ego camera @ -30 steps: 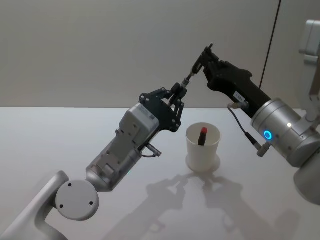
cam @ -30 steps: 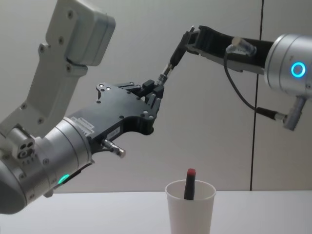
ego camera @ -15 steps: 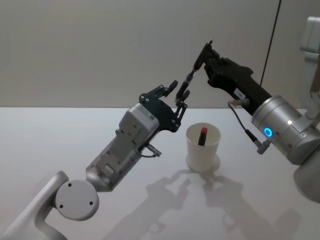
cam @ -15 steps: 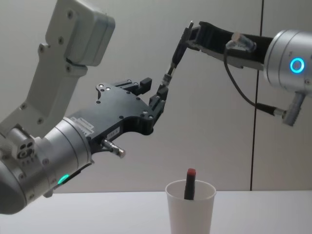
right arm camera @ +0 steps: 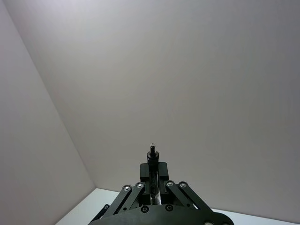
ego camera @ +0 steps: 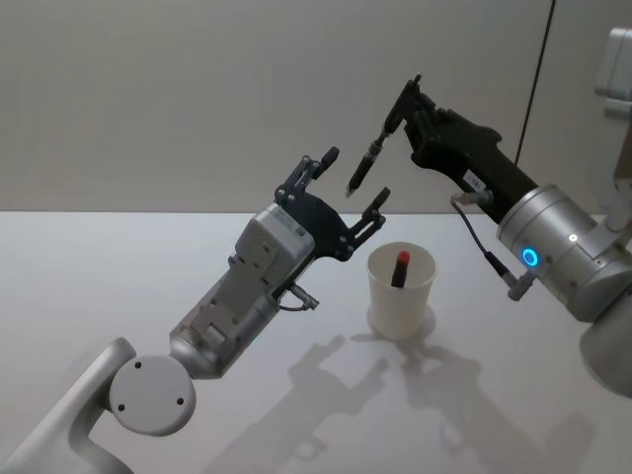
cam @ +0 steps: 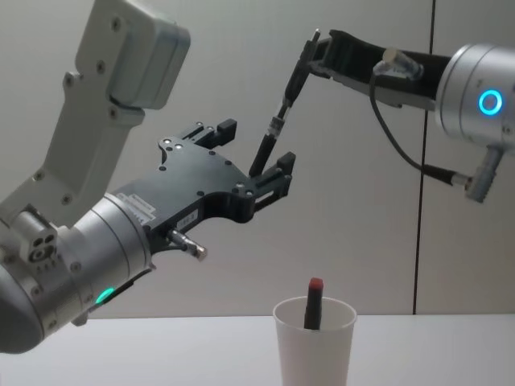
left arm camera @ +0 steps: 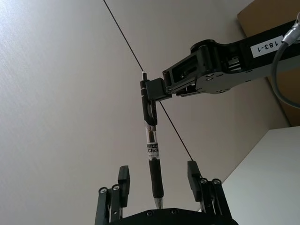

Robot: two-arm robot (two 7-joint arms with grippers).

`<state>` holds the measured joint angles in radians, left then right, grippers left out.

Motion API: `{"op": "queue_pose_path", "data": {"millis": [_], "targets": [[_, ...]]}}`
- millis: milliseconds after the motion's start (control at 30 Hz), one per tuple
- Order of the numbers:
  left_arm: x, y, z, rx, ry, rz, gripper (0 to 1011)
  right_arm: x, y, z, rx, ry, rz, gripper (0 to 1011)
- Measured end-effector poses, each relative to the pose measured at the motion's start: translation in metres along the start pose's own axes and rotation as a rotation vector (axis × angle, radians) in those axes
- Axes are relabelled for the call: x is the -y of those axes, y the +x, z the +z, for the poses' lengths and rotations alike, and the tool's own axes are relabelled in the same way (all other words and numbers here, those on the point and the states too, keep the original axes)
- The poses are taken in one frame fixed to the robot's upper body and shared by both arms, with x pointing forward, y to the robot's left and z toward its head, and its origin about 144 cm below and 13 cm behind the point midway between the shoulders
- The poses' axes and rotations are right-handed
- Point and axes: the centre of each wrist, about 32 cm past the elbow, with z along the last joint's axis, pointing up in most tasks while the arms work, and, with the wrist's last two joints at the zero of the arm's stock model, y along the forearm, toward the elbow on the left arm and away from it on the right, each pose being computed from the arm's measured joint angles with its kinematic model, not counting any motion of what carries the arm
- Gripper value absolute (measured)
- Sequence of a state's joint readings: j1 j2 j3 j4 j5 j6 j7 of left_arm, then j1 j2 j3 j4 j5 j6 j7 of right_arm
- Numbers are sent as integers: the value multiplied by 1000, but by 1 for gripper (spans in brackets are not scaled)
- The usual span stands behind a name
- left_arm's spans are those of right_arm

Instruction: Place the pen into the pen holder.

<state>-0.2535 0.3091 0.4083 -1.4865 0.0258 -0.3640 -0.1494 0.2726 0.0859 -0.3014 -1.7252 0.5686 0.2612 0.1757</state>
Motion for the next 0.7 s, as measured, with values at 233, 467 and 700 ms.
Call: {"op": "queue_pose_path", "data": {"millis": [233, 467, 700], "targets": [[0, 0, 0, 0, 0, 0, 958, 0, 0, 1, 2, 5, -4, 99], [0, 0, 0, 0, 0, 0, 1000, -1, 1, 0, 24, 10, -23, 98], [0, 0, 0, 0, 0, 0, 1000, -1, 2, 0, 84, 20, -59, 99]]}}
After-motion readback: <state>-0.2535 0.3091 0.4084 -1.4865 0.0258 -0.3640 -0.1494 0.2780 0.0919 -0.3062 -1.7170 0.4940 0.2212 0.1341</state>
